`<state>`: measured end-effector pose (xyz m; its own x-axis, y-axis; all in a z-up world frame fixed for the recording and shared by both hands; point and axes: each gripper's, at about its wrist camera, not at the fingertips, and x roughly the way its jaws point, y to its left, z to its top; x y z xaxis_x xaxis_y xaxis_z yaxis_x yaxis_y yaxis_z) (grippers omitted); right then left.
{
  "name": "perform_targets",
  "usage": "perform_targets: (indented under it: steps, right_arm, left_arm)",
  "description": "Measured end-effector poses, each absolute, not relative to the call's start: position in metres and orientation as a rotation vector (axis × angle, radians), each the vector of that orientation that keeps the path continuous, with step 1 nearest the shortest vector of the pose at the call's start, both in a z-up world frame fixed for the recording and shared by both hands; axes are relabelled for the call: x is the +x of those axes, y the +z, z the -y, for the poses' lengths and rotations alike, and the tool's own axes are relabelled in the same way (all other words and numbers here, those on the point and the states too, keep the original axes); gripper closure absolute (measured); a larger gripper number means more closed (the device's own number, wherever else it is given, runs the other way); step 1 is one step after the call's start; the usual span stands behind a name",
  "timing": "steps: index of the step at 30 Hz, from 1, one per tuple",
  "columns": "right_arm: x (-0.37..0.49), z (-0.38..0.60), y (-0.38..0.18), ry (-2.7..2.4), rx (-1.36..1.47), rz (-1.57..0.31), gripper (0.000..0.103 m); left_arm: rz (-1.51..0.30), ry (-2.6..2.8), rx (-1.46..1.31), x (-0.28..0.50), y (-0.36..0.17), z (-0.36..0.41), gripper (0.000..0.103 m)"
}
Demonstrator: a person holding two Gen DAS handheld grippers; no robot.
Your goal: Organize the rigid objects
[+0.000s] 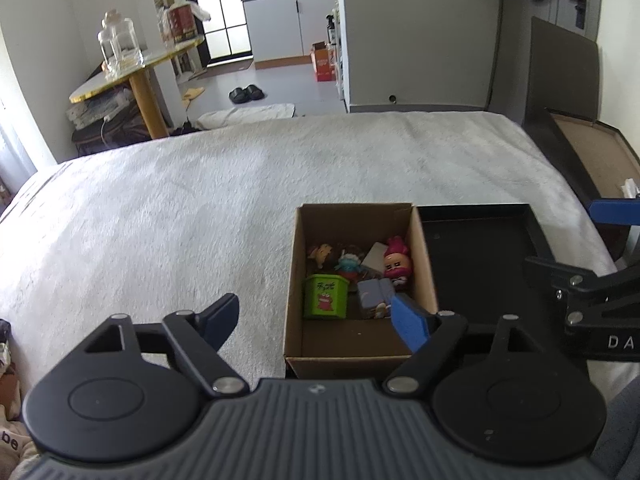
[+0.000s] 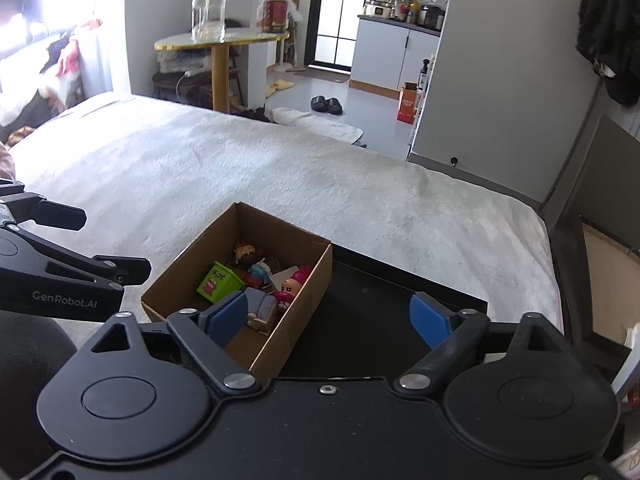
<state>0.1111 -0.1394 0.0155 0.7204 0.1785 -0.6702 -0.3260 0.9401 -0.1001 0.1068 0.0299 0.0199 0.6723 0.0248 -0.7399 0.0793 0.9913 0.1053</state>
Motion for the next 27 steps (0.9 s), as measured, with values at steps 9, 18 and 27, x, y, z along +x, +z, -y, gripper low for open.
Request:
perform_targets:
  steps: [9, 18, 27]
  right_arm:
    - [0.081, 0.163, 0.025, 0.271, -0.124, -0.689, 0.0]
    - [0.055, 0.189, 0.023, 0.252, -0.002, -0.707, 0.0]
    - [0.025, 0.206, 0.023, 0.214, 0.055, -0.723, 0.0]
  left_arm:
    - [-0.81, -0.065, 0.131, 0.078, 0.037, -0.017, 0.014]
    - [-0.796, -0.088, 0.116, 0.051, 0.046, -0.009, 0.013]
    - [-0.788, -0.13, 0.102, 0.026, 0.058, -0.001, 0.011]
